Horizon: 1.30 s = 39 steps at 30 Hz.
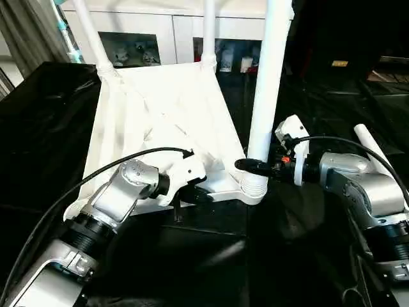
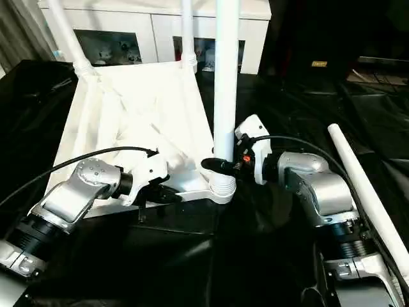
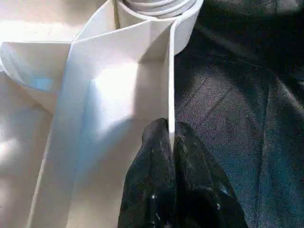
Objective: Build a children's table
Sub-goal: Insert table leg to table base
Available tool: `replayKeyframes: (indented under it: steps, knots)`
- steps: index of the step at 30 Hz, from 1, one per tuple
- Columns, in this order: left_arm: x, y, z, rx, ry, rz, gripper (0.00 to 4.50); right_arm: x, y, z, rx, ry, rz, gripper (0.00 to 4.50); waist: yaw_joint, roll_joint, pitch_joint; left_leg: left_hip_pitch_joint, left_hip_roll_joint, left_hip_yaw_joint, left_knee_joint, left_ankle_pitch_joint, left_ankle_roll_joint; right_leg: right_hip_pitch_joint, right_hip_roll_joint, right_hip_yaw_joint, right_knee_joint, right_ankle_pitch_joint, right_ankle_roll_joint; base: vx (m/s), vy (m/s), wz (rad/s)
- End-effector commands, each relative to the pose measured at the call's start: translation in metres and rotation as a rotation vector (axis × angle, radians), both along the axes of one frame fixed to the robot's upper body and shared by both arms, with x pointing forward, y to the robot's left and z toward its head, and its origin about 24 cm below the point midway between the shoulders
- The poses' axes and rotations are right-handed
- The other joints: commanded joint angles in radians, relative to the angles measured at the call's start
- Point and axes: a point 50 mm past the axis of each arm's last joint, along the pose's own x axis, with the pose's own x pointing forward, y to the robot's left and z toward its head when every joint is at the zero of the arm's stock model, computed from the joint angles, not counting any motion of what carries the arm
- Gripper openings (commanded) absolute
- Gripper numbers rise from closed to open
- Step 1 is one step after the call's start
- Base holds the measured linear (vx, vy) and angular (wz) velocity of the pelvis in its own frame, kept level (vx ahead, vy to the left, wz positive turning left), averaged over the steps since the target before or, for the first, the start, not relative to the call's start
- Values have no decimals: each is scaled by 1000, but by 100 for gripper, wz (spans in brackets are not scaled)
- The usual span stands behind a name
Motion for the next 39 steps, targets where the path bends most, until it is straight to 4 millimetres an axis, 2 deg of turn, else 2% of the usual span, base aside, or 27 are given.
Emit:
replayKeyframes:
  steps: [1, 13, 16, 22, 23, 24, 26, 27, 28, 29, 31, 35, 36, 37, 39]
  knots:
    - [-4, 6, -19, 72, 49, 41, 0, -4, 4, -8, -46, 12, 23, 184, -2, -11, -54, 28, 79, -42, -86, -291, 13, 25, -91, 46, -84, -372, -208, 0, 0, 0]
    - [-3, 5, -18, 73, 40, 41, 0, -14, 12, -13, -32, 9, 59, 184, 0, -12, -56, 28, 79, -42, -86, -283, 17, 25, -91, 48, -85, -360, -201, 0, 0, 0]
    - [-3, 4, -18, 70, 38, 43, 0, -12, 5, -22, 10, 12, -24, 184, 0, -6, -52, 29, 79, -42, -87, -302, 12, 22, -90, 47, -87, -367, -203, 0, 0, 0]
    - [-2, 4, -17, 67, 36, 47, 0, -11, -4, -33, 67, 44, -115, 184, -5, -2, -47, 32, 80, -48, -94, -367, -11, 19, -91, 46, -94, -429, -189, 0, 0, 0]
    - [-1, 5, -16, 65, 35, 51, 0, -13, -6, -37, 79, 54, -132, 184, -4, 3, -45, 33, 80, -49, -95, -379, -16, 17, -90, 45, -93, -432, -186, 0, 0, 0]
    - [-1, 5, -16, 64, 34, 53, 0, -14, -7, -39, 82, 57, -139, 184, -5, 1, -45, 35, 79, -48, -95, -384, -17, 16, -89, 46, -96, -434, -184, 0, 0, 0]
    - [0, 6, -16, 64, 32, 58, 0, -17, -8, -43, 98, 64, -157, 184, -3, 6, -44, 35, 80, -49, -98, -386, -20, 16, -90, 46, -96, -423, -184, 0, 0, 0]
    - [1, 6, -15, 64, 32, 59, 0, -18, -8, -44, 105, 66, -164, 184, -3, 5, -45, 38, 80, -47, -100, -383, -20, 17, -90, 46, -97, -408, -186, 0, 0, 0]
    - [1, 7, -15, 64, 31, 62, 0, -19, -9, -45, 111, 67, -173, 184, -2, 9, -45, 38, 80, -48, -101, -379, -21, 18, -89, 45, -96, -395, -189, 0, 0, 0]
    - [1, 7, -15, 64, 31, 62, 0, -19, -9, -45, 111, 67, -173, 184, -3, 6, -46, 37, 80, -47, -102, -373, -19, 20, -88, 45, -96, -379, -192, 0, 0, 0]
    - [2, 8, -15, 62, 29, 68, 0, -20, -10, -47, 127, 63, -195, 184, -2, 9, -43, 36, 81, -46, -103, -374, -19, 19, -89, 45, -95, -361, -200, 0, 0, 0]
    - [3, 8, -14, 59, 27, 74, 0, -23, -11, -50, 147, 61, -225, 184, -2, 10, -40, 37, 80, -49, -105, -408, -25, 19, -91, 45, -101, -409, -190, 0, 0, 0]
    - [4, 8, -13, 58, 27, 76, 0, -25, -12, -52, 152, 62, -237, 184, -2, 16, -37, 36, 80, -51, -106, -415, -27, 18, -92, 46, -101, -427, -185, 0, 0, 0]
    - [4, 8, -13, 57, 26, 77, 0, -28, -12, -55, 157, 64, -249, 184, -3, 14, -36, 39, 80, -50, -107, -425, -28, 16, -92, 46, -105, -441, -180, 0, 0, 0]
    - [5, 8, -13, 56, 25, 77, 0, -30, -13, -57, 161, 65, -258, 184, -2, 20, -33, 41, 79, -52, -107, -446, -33, 14, -93, 46, -108, -476, -170, 0, 0, 0]
